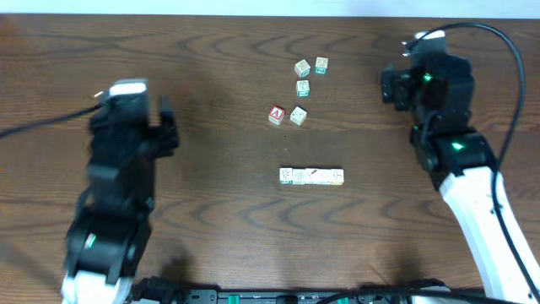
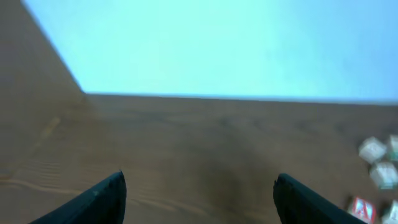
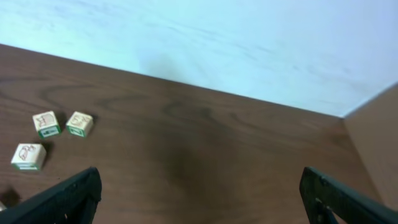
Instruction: Lift 5 blocks
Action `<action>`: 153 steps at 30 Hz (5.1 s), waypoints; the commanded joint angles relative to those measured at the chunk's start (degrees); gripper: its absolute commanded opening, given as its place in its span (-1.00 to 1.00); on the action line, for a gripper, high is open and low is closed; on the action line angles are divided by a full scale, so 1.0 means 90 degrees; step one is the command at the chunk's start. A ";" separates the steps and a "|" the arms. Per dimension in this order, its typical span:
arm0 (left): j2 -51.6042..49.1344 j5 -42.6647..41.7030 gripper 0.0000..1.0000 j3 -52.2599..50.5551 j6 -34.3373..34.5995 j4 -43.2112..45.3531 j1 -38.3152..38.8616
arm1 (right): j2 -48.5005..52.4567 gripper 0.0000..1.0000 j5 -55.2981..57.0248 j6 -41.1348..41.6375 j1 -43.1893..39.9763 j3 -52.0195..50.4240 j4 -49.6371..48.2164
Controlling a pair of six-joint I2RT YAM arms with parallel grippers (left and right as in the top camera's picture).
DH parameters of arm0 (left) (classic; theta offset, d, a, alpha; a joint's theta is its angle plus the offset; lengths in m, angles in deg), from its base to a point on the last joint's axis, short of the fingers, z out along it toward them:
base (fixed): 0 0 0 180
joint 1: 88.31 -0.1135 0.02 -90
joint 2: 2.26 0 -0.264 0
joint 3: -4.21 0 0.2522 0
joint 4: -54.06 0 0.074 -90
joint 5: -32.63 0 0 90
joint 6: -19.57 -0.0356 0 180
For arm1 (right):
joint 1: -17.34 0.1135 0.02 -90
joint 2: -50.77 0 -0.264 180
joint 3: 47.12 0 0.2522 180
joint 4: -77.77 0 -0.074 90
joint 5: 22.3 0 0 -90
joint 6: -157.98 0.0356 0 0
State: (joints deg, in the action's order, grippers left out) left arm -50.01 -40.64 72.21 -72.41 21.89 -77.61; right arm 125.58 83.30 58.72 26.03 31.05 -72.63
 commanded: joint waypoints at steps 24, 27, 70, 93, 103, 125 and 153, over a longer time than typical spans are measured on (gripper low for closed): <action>0.4646 0.0367 0.52 -0.0529 0.1649 -0.3201 -0.0408 | -0.4954 0.98 -0.0308 0.1649 -0.0051 -0.1693 0.2968; 0.4942 0.0367 0.53 -0.0527 0.1841 -0.3269 -0.0408 | -0.5243 0.98 -0.0158 0.2135 -0.0051 -0.1826 0.3201; 0.5289 0.0367 0.68 -0.0413 0.2327 -0.4240 -0.0403 | -0.7298 0.98 -0.0719 0.3932 -0.0051 -0.4170 0.4687; 0.5287 0.0527 0.68 -0.0755 0.2212 -0.3813 -0.0415 | -0.7298 0.98 -0.0719 0.3932 -0.0051 -0.4170 0.5146; 0.5294 0.0520 0.69 -0.3308 0.1979 0.0206 -0.0474 | -0.7298 0.99 -0.0719 0.3932 -0.0051 -0.4170 0.5146; 0.5299 0.1103 0.69 -0.5642 0.1894 0.1632 -0.0602 | -0.7298 0.98 -0.0719 0.3932 -0.0051 -0.4170 0.5146; 0.5282 0.0986 0.70 -0.6001 0.1197 0.1778 -0.0617 | -0.7298 0.98 -0.0719 0.3932 -0.0051 -0.4170 0.5146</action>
State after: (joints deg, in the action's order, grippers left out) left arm -2.69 -31.72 20.12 -60.41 38.41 -82.92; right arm 60.23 76.50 93.27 25.83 -6.55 -26.36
